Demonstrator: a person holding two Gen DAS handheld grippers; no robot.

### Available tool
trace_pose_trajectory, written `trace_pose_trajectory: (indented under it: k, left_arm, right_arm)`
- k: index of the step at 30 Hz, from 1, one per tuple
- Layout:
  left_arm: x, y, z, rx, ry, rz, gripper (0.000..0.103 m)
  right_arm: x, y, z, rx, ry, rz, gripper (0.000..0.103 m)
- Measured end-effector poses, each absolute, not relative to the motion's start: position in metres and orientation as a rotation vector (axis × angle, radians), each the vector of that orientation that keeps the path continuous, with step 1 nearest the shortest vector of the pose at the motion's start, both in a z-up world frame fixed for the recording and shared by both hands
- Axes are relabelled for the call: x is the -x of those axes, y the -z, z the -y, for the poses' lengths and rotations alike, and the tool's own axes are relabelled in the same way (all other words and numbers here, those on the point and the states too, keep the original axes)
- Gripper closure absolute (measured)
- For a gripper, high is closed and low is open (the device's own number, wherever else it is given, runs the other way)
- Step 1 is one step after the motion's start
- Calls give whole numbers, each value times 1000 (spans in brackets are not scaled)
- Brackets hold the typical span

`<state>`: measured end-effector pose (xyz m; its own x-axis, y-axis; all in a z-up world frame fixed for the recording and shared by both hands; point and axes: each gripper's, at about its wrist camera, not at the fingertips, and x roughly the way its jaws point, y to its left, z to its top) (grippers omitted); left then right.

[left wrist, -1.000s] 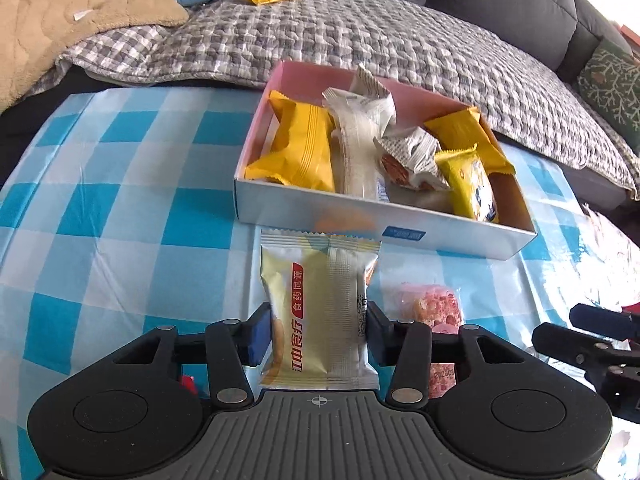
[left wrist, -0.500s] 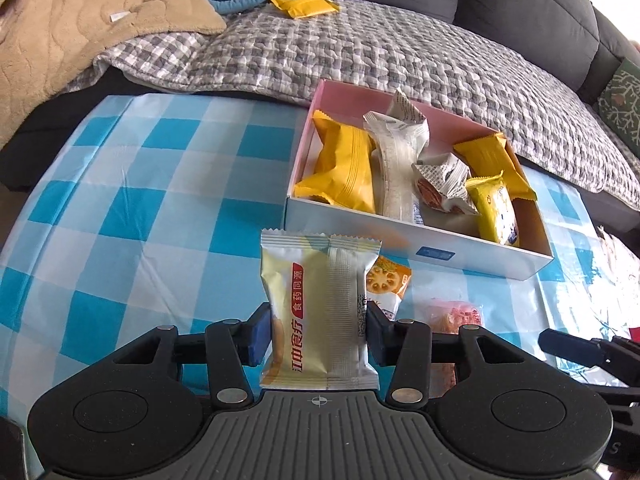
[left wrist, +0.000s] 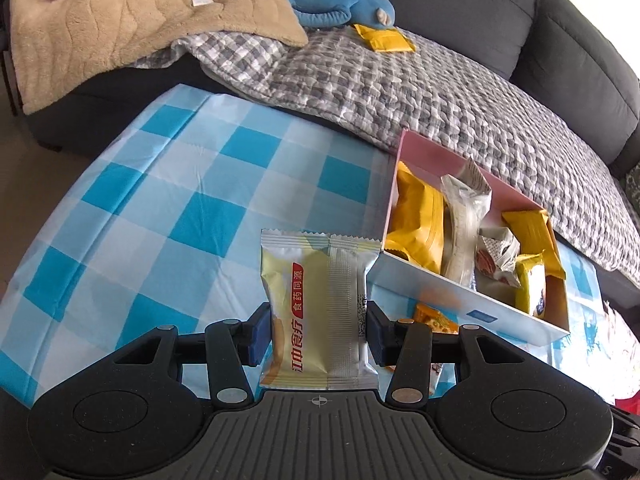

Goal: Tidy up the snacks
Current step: 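Carry the wrapped cake in the left tool into the box while the right tool carries the pink bar there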

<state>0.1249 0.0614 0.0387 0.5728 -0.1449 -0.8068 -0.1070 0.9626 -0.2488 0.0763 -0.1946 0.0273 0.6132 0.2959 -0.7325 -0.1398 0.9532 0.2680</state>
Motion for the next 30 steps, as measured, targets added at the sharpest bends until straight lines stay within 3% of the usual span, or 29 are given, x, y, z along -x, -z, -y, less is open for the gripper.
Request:
trace_pose_trajectory:
  k: [30]
  left_arm:
    - [-135, -43, -32, 195, 92, -913, 58]
  right_arm:
    - [-78, -42, 257, -361, -73, -765, 74]
